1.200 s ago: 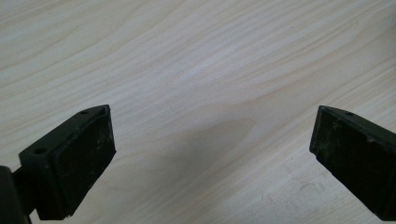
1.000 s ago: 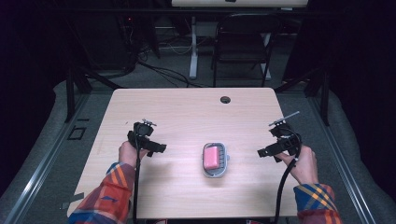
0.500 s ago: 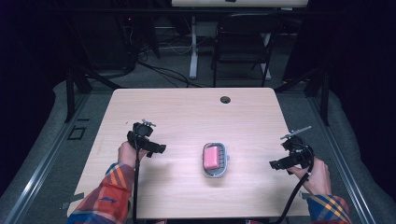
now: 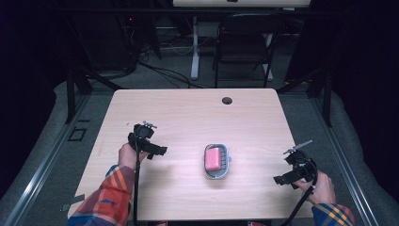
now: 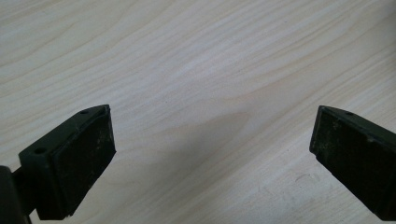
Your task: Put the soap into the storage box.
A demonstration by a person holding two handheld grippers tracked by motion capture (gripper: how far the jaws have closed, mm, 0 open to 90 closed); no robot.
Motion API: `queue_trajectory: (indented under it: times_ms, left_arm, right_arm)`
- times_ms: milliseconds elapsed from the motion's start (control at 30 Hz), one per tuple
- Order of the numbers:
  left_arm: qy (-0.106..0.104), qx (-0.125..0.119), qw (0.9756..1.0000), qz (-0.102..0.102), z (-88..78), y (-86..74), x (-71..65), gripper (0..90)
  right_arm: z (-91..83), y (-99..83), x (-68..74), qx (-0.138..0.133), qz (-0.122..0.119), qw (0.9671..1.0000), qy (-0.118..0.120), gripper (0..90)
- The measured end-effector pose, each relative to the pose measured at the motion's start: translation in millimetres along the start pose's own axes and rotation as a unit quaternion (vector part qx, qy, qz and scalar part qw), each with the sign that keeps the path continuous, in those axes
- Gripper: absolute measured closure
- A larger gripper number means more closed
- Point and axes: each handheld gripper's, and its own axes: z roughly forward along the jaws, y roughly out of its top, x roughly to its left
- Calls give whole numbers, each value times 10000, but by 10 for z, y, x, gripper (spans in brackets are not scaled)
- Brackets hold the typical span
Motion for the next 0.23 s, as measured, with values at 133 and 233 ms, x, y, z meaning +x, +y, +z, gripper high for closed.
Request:
queue_trajectory:
  times_ms: [133, 233]
  left_arm:
    - [-56, 17, 10000, 12, 19, 5, -1, 0]
    - [-78, 49, 10000, 28, 24, 10, -9, 0]
  right_arm:
    - [43, 5, -11, 35, -37, 10000, 35, 8]
    - [79, 5, 0, 120, -154, 9998, -21, 6]
